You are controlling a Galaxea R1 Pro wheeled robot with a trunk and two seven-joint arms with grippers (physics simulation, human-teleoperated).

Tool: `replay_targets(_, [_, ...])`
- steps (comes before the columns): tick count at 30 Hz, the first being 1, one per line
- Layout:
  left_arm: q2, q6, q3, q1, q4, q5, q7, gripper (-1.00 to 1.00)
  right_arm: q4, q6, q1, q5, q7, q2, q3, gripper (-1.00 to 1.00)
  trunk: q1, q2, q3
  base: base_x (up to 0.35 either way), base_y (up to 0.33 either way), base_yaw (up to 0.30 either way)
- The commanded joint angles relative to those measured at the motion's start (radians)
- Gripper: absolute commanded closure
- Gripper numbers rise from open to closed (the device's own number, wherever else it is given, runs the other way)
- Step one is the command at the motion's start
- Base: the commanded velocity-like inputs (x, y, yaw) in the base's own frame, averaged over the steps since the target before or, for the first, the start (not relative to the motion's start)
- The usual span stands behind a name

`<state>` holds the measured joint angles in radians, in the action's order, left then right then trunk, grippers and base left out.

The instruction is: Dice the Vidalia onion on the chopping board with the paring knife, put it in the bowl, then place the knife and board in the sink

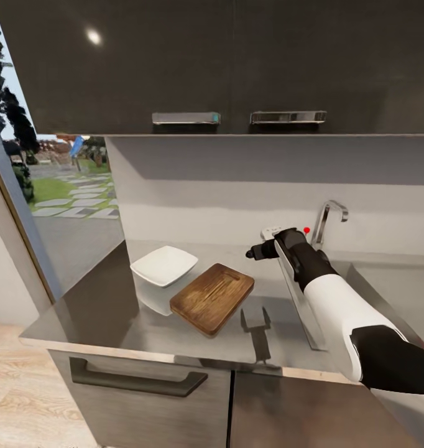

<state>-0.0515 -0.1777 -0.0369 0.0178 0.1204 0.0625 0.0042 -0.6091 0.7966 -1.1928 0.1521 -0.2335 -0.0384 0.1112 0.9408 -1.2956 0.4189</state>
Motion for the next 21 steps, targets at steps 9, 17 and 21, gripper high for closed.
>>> replay_targets(9, [0.000,-0.003,-0.004,0.001,-0.001,0.007,0.000,-1.00,0.008,0.004,-0.001,0.011,-0.007,-0.001,0.001,-1.00,-0.035,0.063,-0.013,0.000,0.000,0.000])
replay_targets(17, [0.001,-0.003,-0.004,0.001,-0.001,0.007,0.000,-1.00,0.009,0.004,-0.001,0.011,-0.007,-0.002,0.004,-1.00,-0.065,0.119,-0.025,0.000,0.000,0.000])
replay_targets(21, [0.001,-0.003,-0.004,0.001,-0.001,0.007,0.000,-1.00,0.009,0.004,-0.001,0.011,-0.007,-0.003,0.005,-1.00,-0.081,0.147,-0.031,0.000,0.000,0.000])
